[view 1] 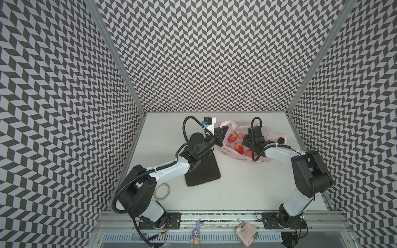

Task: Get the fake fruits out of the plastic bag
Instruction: 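Grasp a red fake strawberry inside the bag with the right gripper, then lift the strawberry out and lower it onto the black mat with the right gripper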

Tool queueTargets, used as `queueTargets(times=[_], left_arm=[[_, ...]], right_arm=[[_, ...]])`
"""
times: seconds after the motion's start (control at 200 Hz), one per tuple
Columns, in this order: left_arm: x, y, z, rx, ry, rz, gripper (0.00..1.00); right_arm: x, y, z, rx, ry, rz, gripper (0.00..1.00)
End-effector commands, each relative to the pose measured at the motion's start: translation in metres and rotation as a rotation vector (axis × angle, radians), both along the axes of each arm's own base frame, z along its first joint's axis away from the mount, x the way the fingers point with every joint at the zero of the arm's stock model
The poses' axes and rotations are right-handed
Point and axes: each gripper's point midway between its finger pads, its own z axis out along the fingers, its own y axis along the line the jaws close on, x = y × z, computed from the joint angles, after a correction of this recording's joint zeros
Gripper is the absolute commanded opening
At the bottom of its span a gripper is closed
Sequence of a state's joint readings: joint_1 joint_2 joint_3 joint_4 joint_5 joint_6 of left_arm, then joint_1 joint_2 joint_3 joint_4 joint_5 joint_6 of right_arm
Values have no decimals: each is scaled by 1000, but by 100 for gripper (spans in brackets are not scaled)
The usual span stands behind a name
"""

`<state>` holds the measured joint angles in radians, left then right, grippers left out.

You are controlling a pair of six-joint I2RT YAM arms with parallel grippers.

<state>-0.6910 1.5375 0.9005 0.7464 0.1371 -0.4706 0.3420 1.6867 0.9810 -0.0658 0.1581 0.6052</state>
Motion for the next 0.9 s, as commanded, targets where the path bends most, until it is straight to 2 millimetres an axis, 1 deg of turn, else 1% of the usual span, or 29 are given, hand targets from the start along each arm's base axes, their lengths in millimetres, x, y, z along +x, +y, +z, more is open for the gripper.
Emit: queueTargets(times=[0.0, 0.065, 0.1, 0.19, 0.295, 0.401, 0.491, 0.646, 0.711, 0.766, 0.806, 0.856, 0.896], left_arm=[[23, 16, -14, -18, 77, 28, 0], [27, 20, -18, -9, 79, 29, 0], [29, 22, -21, 1, 80, 31, 0], [34, 28, -25, 11, 83, 51, 0], [40, 36, -30, 12, 92, 79, 0], [42, 37, -35, 22, 99, 84, 0], [43, 38, -40, 29, 105, 85, 0], [45, 39, -38, 25, 97, 93, 0], [47, 41, -36, 24, 96, 96, 0], [49, 42, -34, 24, 95, 98, 0], [50, 43, -34, 25, 94, 97, 0], [50, 44, -32, 26, 89, 98, 0], [51, 46, -32, 28, 87, 99, 0]], right_arm=[[-4, 26, 37, 91, -82, 133, 37], [-11, 43, 51, 141, -106, 235, 37], [-16, 54, 60, 176, -115, 295, 35], [-26, 68, 83, 218, -131, 375, 35], [-37, 69, 106, 221, -159, 405, 35], [-51, 71, 129, 225, -204, 455, 35], [-63, 75, 143, 235, -235, 518, 35], [-84, 87, 162, 209, -292, 657, 35], [-99, 100, 174, 172, -345, 753, 35], [-116, 116, 184, 125, -401, 850, 35], [-130, 129, 188, 88, -441, 915, 35], [-148, 144, 187, 38, -487, 989, 35], [-162, 156, 181, -2, -525, 1043, 36]])
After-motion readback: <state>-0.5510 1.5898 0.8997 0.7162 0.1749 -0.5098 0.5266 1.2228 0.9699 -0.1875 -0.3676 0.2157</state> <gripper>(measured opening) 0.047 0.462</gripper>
